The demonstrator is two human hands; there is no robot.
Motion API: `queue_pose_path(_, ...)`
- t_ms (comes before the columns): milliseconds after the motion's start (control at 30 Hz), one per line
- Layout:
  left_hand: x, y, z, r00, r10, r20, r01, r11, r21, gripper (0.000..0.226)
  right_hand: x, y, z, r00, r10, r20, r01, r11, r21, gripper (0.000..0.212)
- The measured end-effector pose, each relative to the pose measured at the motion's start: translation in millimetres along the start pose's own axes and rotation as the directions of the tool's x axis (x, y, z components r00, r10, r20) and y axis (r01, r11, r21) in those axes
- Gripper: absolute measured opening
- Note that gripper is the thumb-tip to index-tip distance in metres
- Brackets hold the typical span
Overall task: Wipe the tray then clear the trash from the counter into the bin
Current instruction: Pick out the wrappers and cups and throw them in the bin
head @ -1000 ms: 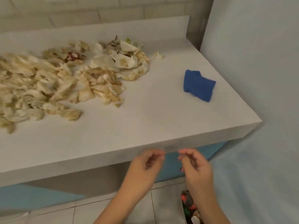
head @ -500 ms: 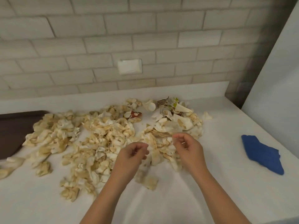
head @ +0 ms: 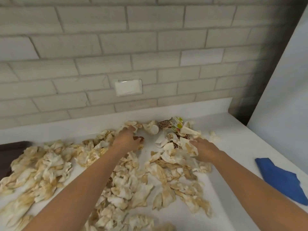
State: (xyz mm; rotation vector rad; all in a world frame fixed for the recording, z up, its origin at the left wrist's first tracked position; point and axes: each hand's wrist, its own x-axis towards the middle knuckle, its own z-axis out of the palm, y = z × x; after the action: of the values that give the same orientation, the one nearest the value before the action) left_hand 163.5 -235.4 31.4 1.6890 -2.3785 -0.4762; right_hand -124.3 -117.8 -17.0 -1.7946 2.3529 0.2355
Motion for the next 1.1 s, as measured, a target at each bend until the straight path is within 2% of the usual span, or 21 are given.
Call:
queue_pose_path(133, 30, -16, 30, 0.984, -0.027, 0.174, -0.016, 0.970, 0.243, 0.056, 8, -2, 5, 0.997, -0.017, -0.072, 0.016, 1.000, -0.007, 0.063)
queue_pose_path(233, 33, -20, 38, 0.994, -0.030, 0.103, 0.002, 0.966, 0.259, 0.042, 1, -5, 8, 0.992, -0.003, -0.125, 0.016, 0.995, 0.098, 0.055)
queue_pose_path(367, 34, -19, 39, 0.999, 0.051, 0.008, -0.051, 0.953, 0.299, 0.036, -22, -7, 7, 0.950, 0.133, -0.284, -0.027, 0.938, 0.347, 0.049)
queue_pose_path(467, 31, -15, 34, 0.993, 0.096, -0.068, -0.075, 0.960, 0.272, 0.035, -53, -8, 4, 0.894, 0.272, -0.357, 0.017, 0.774, 0.633, 0.034)
queue_pose_path(533, 23, -9, 27, 0.966, 0.147, -0.212, -0.103, 0.973, 0.208, 0.035, -82, -5, 4, 0.868, 0.344, -0.360, 0.082, 0.614, 0.785, 0.024)
queue_pose_path(600, 8, 5, 20, 0.911, 0.198, -0.363, -0.171, 0.980, 0.106, 0.032, -115, 1, 7, 0.849, 0.383, -0.364, 0.155, 0.478, 0.864, 0.025)
queue_pose_path(700, -36, 51, 14, 0.867, 0.200, -0.457, -0.306, 0.936, -0.172, 0.031, -169, 16, 16, 0.837, 0.424, -0.347, 0.221, 0.317, 0.922, 0.029)
queue_pose_path(767, -80, 95, 19, 0.885, 0.196, -0.423, -0.372, 0.844, -0.387, 0.029, -205, 34, 22, 0.828, 0.460, -0.320, 0.226, 0.248, 0.942, 0.029)
queue_pose_path(867, -159, 167, 44, 0.923, 0.236, -0.304, -0.381, 0.679, -0.627, 0.021, -263, 62, 38, 0.802, 0.519, -0.297, 0.232, 0.188, 0.954, 0.031)
queue_pose_path(1000, -261, 249, 107, 0.924, 0.370, -0.099, -0.305, 0.556, -0.773, 0.028, -345, 109, 85, 0.745, 0.632, -0.211, 0.209, 0.079, 0.975, 0.027)
queue_pose_path(1100, -317, 292, 165, 0.893, 0.443, 0.078, -0.222, 0.585, -0.780, 0.019, -400, 146, 137, 0.749, 0.654, -0.107, 0.092, 0.057, 0.994, 0.043)
